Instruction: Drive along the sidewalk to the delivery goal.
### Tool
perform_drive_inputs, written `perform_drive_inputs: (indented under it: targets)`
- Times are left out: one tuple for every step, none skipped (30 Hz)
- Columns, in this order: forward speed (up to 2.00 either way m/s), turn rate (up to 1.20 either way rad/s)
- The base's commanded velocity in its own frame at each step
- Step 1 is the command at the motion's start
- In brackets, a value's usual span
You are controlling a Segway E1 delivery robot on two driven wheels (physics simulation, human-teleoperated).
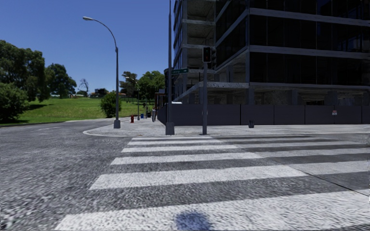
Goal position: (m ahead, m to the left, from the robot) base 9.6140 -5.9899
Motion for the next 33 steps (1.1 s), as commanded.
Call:
perform_drive_inputs:
  targets:
    - [1.56, -0.37]
    - [1.56, -0.37]
    - [1.56, -0.37]
    - [1.56, -0.37]
    - [1.56, -0.37]
    - [1.56, -0.37]
    - [1.56, -0.37]
    - [1.56, -0.37]
    - [1.56, -0.37]
    - [1.57, -0.37]
    - [1.57, -0.37]
    - [1.57, -0.37]
    - [1.57, -0.37]
    - [1.57, -0.37]
    - [1.57, -0.37]
    - [1.57, -0.37]
    - [1.57, -0.37]
    - [1.57, -0.37]
    - [1.57, -0.37]
    - [1.57, -0.37]
    - [1.57, -0.37]
    - [1.57, -0.37]
    - [1.58, -0.37]
    - [1.58, -0.37]
    - [1.58, -0.37]
    - [1.58, -0.37]
    - [1.58, -0.37]
    - [1.58, -0.37]
    - [1.58, -0.37]
    - [1.58, -0.37]
    - [1.58, -0.37]
    - [1.58, -0.37]
    - [1.58, -0.37]
